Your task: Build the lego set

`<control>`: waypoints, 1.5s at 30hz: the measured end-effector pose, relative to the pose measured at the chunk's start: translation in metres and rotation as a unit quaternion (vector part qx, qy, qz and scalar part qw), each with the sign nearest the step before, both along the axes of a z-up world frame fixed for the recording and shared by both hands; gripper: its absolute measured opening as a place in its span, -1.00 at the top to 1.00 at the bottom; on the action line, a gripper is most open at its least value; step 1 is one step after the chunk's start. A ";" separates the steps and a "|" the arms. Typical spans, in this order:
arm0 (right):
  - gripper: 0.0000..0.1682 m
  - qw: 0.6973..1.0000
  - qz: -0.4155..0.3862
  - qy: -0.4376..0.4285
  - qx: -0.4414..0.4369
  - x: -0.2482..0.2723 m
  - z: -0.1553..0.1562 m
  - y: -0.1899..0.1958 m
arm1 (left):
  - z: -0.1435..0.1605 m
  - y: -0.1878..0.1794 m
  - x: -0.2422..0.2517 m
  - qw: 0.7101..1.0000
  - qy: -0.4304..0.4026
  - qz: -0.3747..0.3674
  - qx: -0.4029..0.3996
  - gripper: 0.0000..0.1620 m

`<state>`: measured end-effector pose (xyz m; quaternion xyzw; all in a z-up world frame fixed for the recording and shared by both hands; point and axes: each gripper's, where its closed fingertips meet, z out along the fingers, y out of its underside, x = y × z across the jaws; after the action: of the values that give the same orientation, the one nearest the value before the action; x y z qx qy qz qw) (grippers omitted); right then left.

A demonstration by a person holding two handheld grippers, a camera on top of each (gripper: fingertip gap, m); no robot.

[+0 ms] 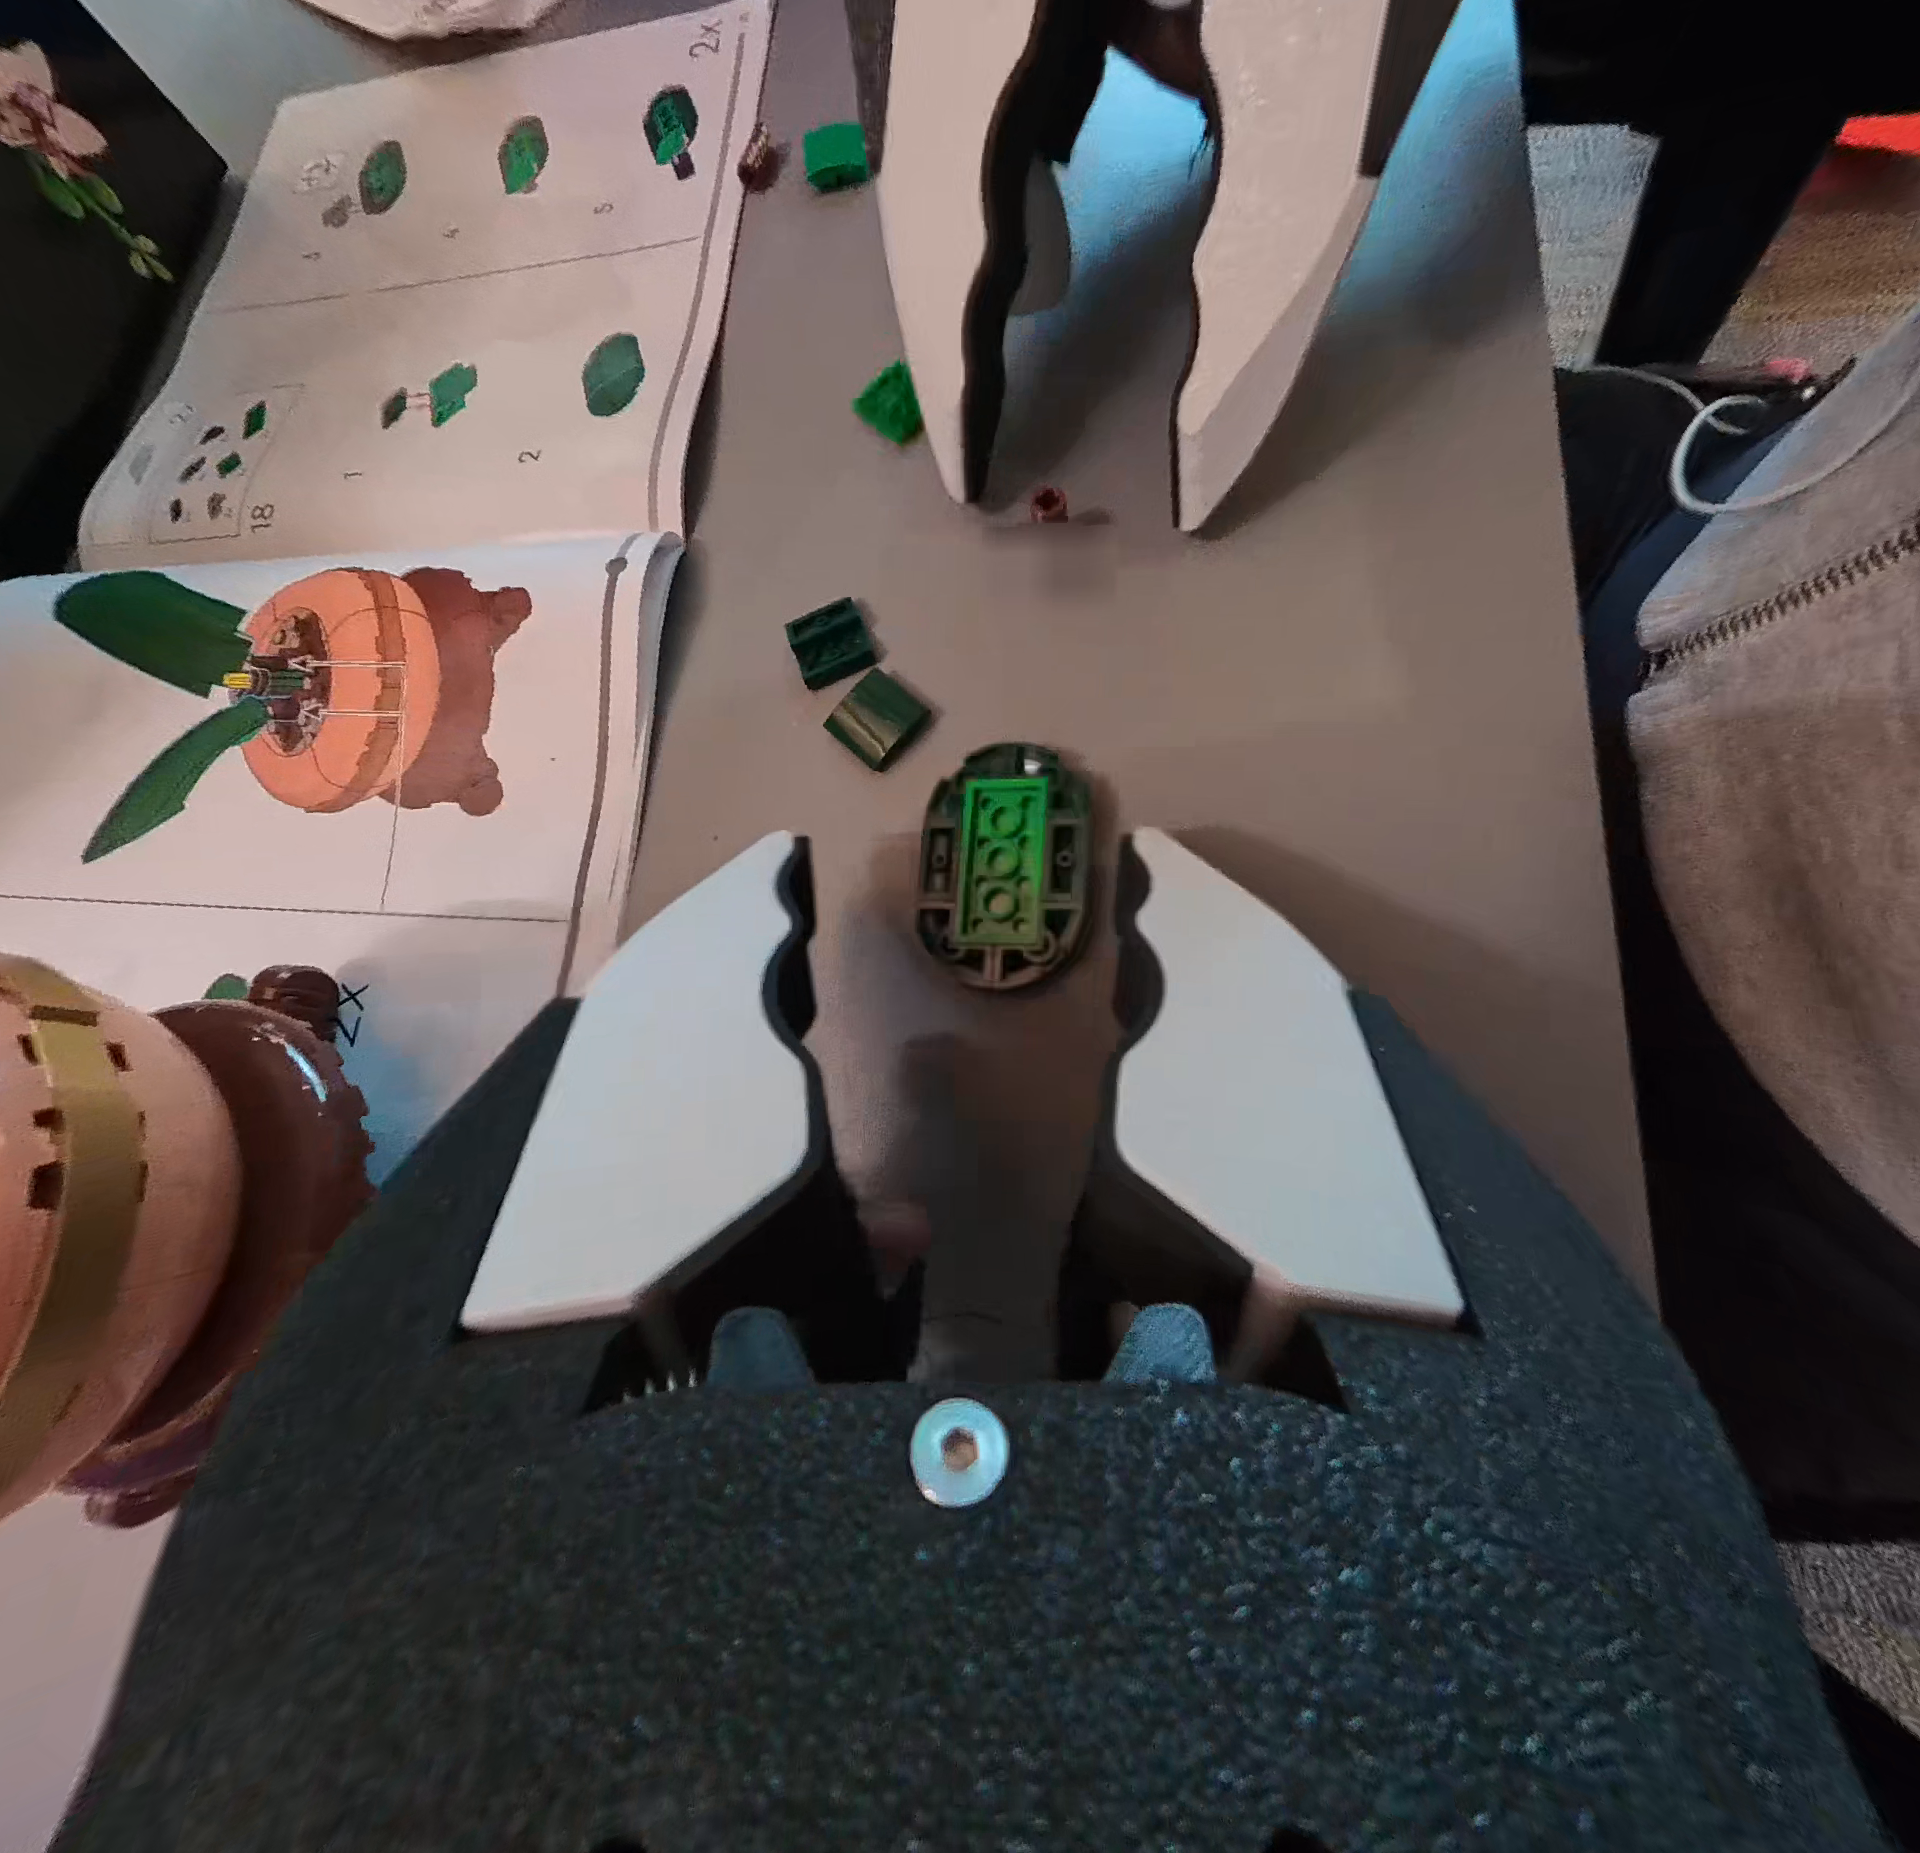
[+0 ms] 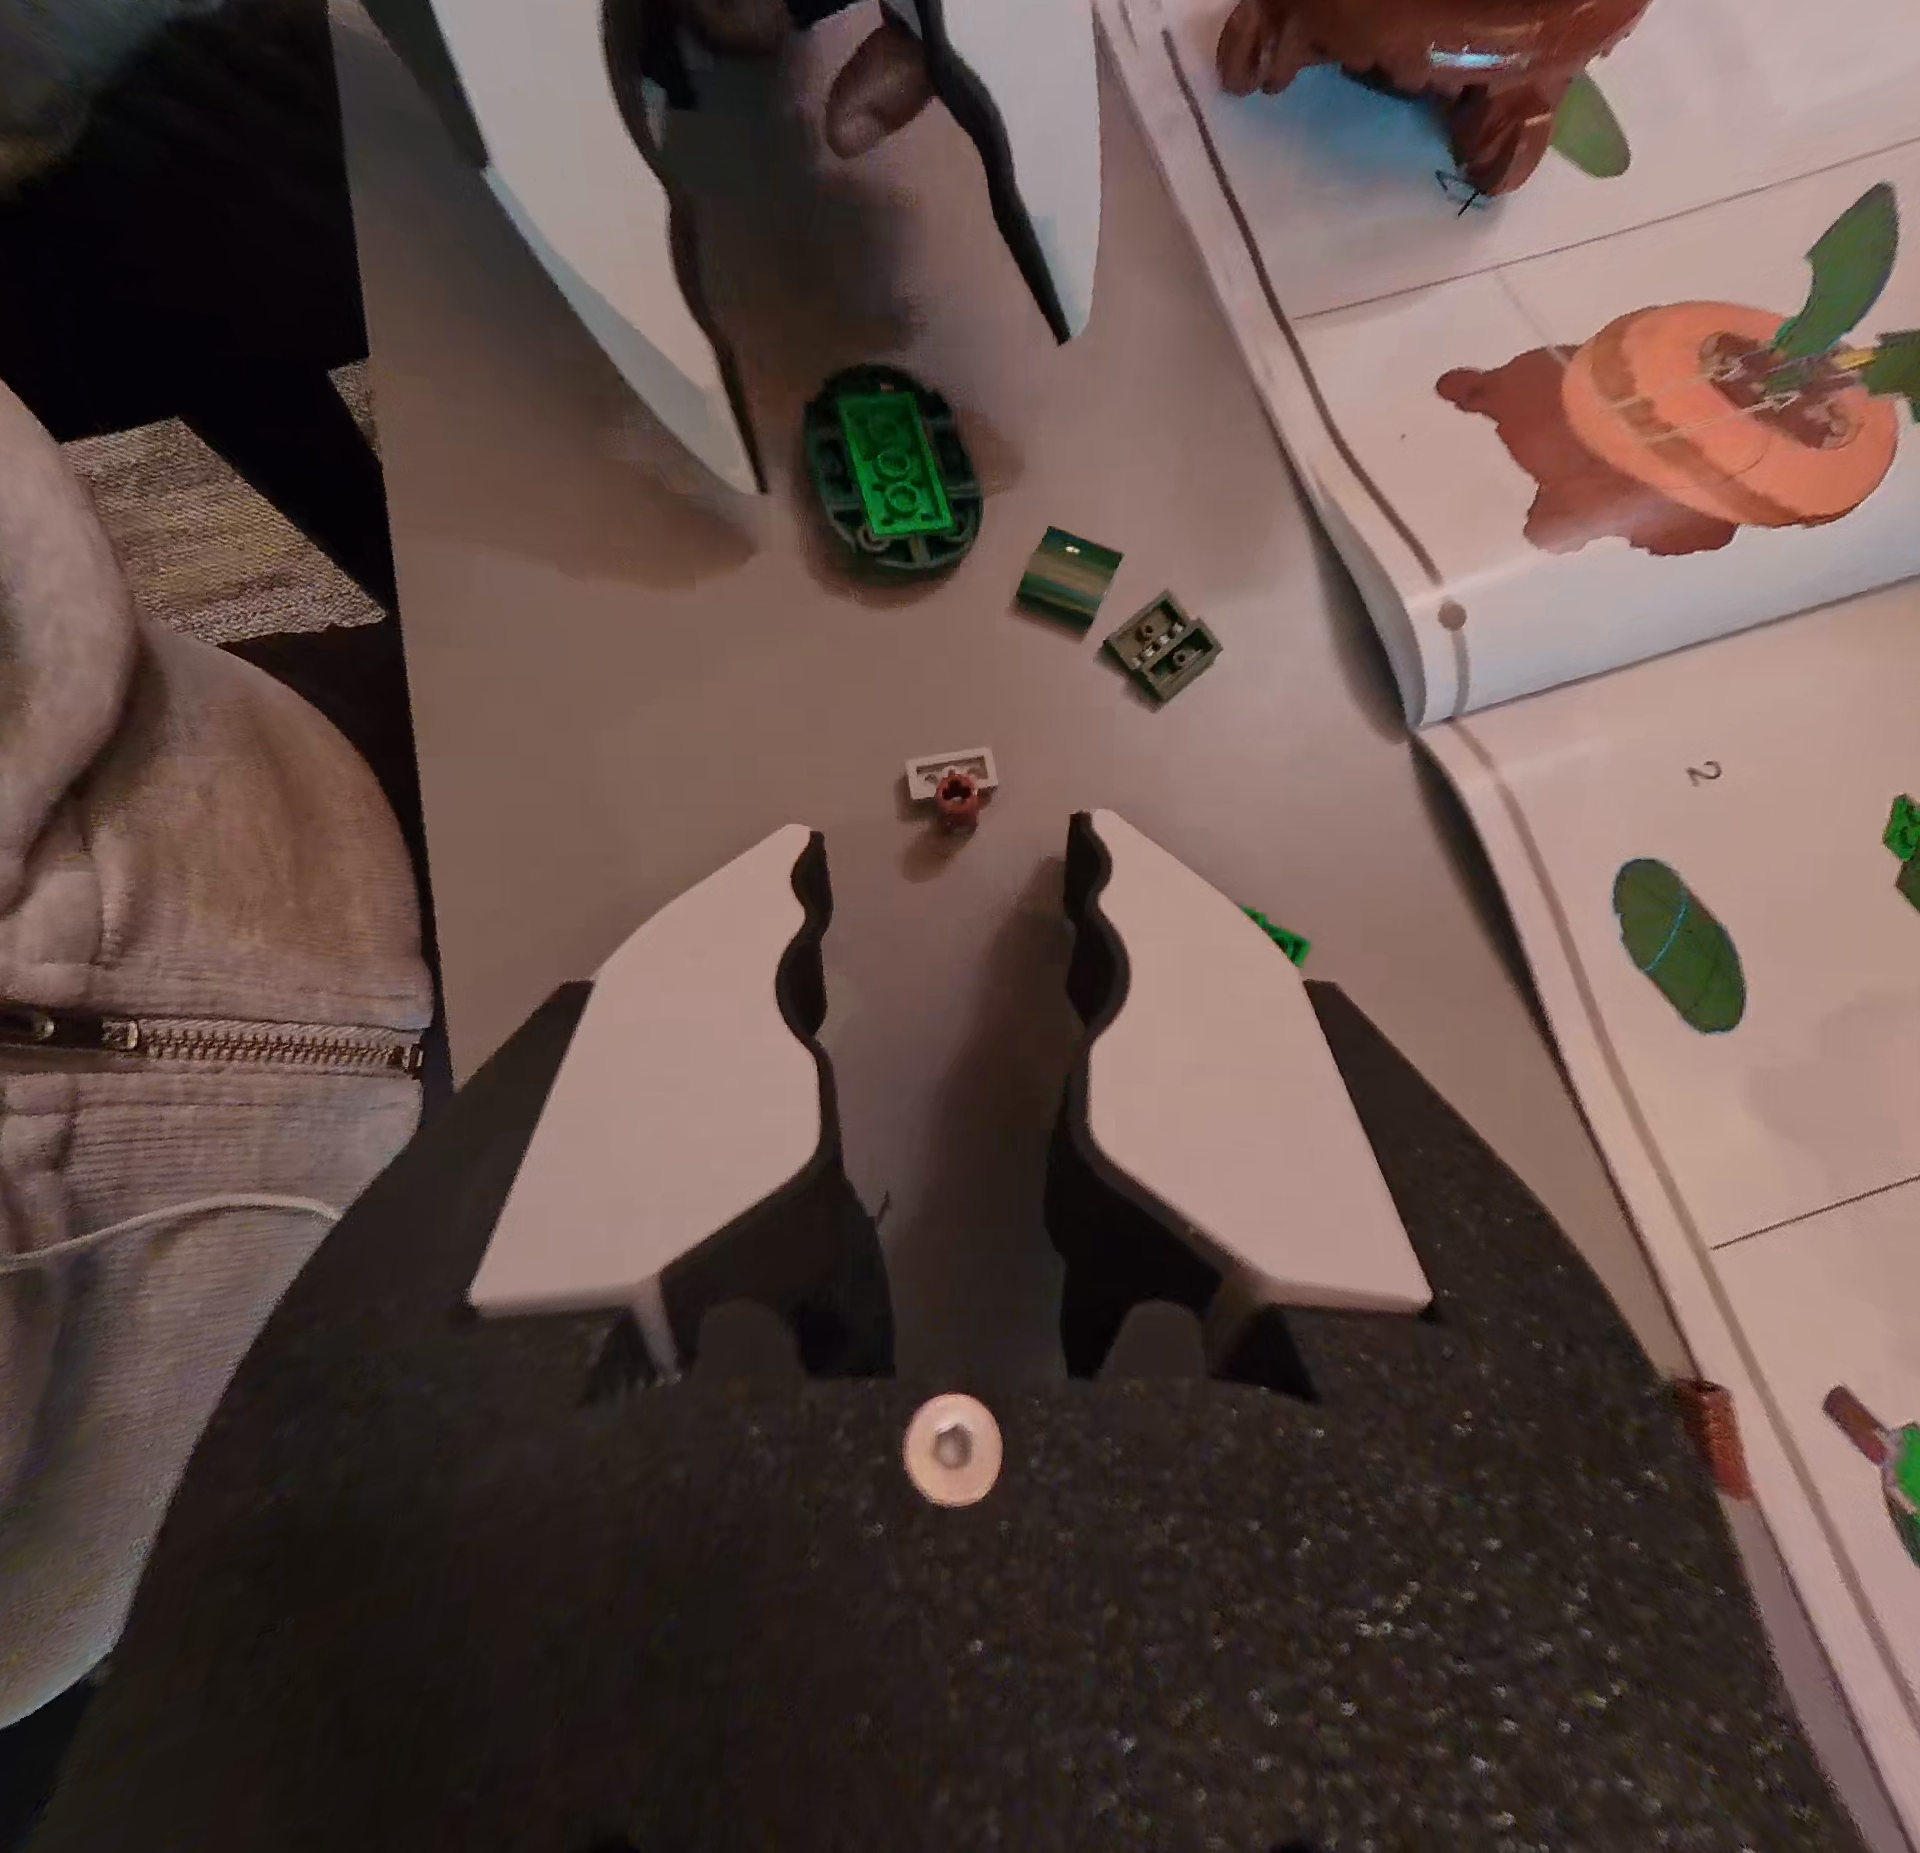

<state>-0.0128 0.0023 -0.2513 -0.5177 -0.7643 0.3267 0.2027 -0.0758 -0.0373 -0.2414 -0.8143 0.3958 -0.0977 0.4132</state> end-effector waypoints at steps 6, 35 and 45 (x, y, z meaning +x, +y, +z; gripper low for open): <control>0.19 0.982 0.030 0.184 -0.009 -0.009 0.047 -0.011 | -0.002 -0.007 -0.004 1.000 0.001 -0.017 0.006 0.28; 0.60 0.999 0.009 0.036 -0.014 -0.007 -0.003 0.002 | -0.004 -0.003 0.033 0.998 -0.006 -0.068 0.014 0.62; 0.82 0.997 0.058 0.047 -0.010 -0.008 -0.001 -0.004 | -0.007 -0.003 0.032 0.998 0.000 -0.066 0.004 0.62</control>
<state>-0.0212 -0.0021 -0.2522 -0.4583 -0.7794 0.3695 0.2144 -0.0440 -0.0402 -0.2481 -0.7845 0.4490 -0.1235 0.4095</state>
